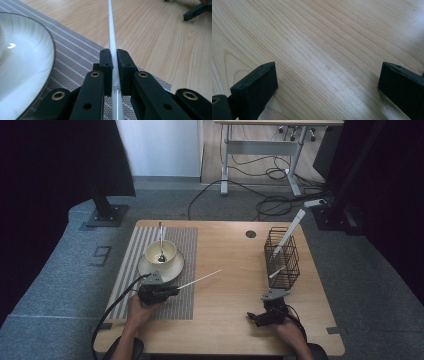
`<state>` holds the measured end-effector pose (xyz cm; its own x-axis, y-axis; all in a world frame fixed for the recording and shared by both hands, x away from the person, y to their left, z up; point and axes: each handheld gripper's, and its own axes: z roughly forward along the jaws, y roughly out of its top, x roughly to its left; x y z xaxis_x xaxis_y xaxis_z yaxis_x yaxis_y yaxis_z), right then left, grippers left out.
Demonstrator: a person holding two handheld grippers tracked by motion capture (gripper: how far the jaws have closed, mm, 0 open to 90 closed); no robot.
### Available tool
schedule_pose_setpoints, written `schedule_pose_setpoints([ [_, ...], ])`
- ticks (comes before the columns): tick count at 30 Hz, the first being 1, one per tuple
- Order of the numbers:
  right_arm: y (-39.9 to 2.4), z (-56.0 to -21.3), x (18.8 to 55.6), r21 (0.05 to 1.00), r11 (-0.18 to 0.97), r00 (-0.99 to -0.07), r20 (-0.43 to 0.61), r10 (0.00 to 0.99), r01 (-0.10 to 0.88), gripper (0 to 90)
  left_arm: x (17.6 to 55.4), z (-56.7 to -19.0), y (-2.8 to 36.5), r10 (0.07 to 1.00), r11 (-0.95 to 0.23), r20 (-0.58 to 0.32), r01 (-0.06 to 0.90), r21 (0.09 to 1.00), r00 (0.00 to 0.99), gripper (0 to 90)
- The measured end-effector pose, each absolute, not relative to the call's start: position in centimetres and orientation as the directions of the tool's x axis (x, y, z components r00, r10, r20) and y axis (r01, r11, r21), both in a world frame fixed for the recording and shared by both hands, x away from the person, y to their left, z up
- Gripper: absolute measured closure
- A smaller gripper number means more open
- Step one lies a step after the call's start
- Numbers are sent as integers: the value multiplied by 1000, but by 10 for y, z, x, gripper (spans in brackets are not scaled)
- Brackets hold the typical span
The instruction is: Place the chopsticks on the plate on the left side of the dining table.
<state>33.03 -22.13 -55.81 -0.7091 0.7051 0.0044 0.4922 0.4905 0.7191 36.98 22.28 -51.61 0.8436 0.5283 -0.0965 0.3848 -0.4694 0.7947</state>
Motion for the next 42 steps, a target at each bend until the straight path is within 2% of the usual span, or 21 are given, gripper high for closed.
schedule_pose_setpoints([
  [12, -221, -558, 330, 718, 493, -710, 2, 704, 492, 9, 376, -516, 242, 592, -426, -106, 422, 800, 799, 837],
  [32, -221, -558, 330, 716, 495, -711, 3, 703, 492, 5, 384, -523, 273, 733, -333, -140, 529, 781, 666, 836],
  [42, -221, -558, 330, 716, 496, -712, 3, 702, 492, 3, 383, -523, 280, 777, -314, -122, 548, 775, 618, 833],
])
